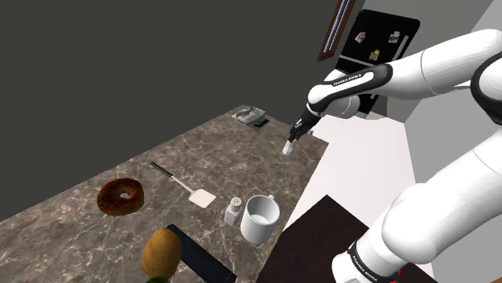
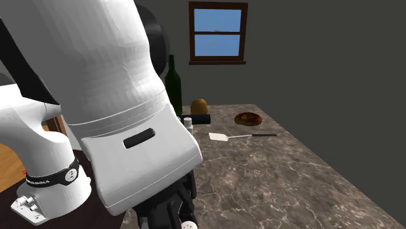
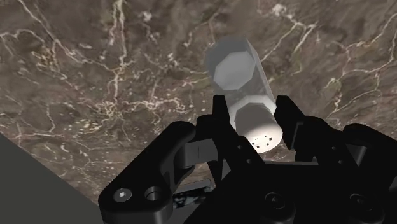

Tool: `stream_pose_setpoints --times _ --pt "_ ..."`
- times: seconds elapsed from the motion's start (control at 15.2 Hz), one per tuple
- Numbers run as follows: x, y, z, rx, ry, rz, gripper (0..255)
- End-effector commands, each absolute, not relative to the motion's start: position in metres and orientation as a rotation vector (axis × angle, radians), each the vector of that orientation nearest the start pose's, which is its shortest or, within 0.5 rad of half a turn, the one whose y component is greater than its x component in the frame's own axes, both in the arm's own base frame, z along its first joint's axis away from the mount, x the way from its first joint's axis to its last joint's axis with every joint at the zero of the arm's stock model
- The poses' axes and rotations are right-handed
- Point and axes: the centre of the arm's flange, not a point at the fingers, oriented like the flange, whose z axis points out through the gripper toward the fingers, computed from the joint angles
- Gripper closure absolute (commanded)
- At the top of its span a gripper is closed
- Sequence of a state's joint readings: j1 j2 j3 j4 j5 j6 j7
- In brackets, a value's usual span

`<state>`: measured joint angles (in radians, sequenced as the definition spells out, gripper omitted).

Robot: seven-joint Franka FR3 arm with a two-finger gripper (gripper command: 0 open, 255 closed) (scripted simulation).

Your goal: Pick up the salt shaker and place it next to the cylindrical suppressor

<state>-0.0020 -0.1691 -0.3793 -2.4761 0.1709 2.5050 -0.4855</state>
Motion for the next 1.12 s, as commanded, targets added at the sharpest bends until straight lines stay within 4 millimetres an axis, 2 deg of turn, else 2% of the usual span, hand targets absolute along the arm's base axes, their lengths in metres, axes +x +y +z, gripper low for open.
stream_pose_setpoints --times 0.0,1.06 --pt "0.441 -0.178 0.378 -3.036 0.038 -0.364 255" --pt "0.441 -0.178 0.463 -3.036 0.038 -0.364 255"
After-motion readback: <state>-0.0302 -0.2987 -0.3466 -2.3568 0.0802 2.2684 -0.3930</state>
